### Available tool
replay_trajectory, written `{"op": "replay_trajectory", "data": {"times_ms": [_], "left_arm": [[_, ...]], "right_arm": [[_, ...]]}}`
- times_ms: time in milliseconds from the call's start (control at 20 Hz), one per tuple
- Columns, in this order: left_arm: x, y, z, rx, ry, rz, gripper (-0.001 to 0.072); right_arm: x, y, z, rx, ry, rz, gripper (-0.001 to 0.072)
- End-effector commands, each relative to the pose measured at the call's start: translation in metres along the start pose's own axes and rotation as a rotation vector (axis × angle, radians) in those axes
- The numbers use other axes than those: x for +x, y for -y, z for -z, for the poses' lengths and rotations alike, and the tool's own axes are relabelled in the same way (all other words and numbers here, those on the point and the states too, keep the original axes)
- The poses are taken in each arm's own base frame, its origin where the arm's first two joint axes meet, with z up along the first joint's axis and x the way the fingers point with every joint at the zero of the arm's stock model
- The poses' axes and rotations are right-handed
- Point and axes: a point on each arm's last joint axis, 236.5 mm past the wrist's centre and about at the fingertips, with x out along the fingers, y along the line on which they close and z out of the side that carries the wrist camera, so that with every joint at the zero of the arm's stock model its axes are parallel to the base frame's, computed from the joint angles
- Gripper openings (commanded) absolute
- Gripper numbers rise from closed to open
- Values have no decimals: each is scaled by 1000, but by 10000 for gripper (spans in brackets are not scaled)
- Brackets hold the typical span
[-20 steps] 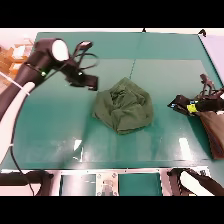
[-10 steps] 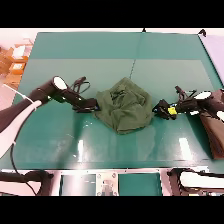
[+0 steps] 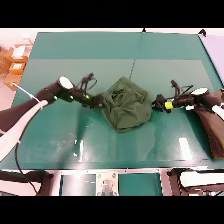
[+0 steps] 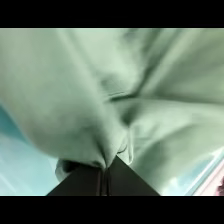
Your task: Fold the shirts.
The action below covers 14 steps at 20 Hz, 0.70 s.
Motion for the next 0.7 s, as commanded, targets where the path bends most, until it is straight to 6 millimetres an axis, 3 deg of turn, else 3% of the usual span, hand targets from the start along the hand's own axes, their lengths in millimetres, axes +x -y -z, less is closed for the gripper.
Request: {"op": "replay_trajectory", "data": {"times_ms": [0, 100, 200, 300, 400, 500, 550, 650], "left_arm": [[-76, 49, -44, 120, 119, 8, 22], [-161, 110, -75, 254, 305, 28, 22], [-259, 184, -86, 412, 532, 45, 22], [-338, 247, -73, 554, 713, 44, 22], [-405, 303, -44, 666, 863, 76, 22], [-447, 333, -15, 743, 969, 79, 22], [-460, 333, -8, 753, 1010, 42, 22], [-477, 308, -8, 692, 1054, -106, 22]], "right_arm": [[-62, -66, -24, -160, 39, -86, 9], [-137, -127, -49, -304, 216, -98, 9], [-223, -198, -53, -475, 437, -90, 10], [-302, -268, -26, -669, 643, -57, 10], [-356, -325, 19, -836, 804, -25, 10], [-395, -362, 61, -954, 953, 22, 11], [-412, -373, 77, -993, 1031, 69, 11], [-426, -374, 96, -1016, 1100, 147, 11]]}}
